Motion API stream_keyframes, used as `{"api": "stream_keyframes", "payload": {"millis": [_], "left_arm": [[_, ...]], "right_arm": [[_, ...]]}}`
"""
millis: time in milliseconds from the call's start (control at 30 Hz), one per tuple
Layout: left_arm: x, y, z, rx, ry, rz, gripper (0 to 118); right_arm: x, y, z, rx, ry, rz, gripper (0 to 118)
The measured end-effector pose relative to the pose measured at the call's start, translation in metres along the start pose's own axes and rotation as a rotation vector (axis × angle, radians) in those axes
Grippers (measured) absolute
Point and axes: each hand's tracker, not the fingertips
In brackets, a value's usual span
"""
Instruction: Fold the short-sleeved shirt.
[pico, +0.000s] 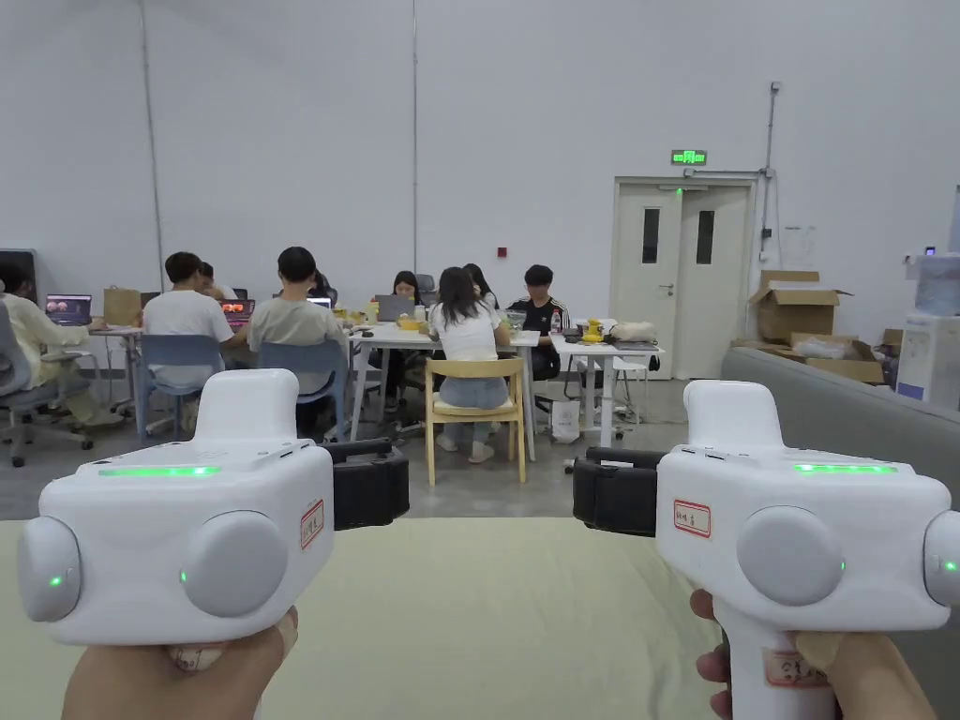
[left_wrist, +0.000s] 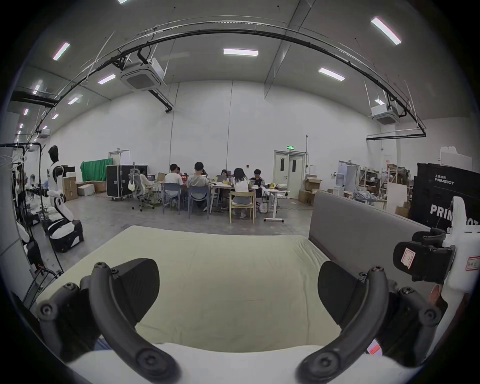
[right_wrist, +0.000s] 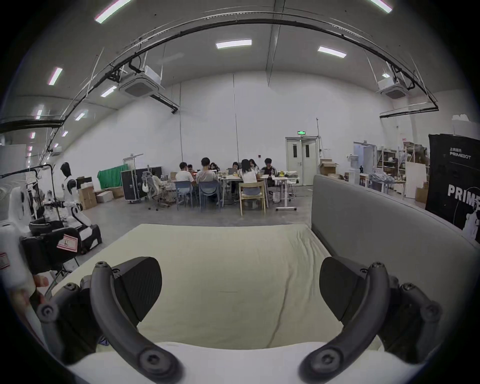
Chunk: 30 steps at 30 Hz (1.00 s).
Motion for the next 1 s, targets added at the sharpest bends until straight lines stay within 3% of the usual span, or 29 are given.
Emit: {"api": "stream_keyframes", "payload": {"millis": [1000], "left_arm": [[0.0003,-0.0012,0.0044,-0.015,-0.010,0.002,118]], "right_arm": [[-0.0068,0.0007,0.0029,0.005,-0.008,0.007,118]]}}
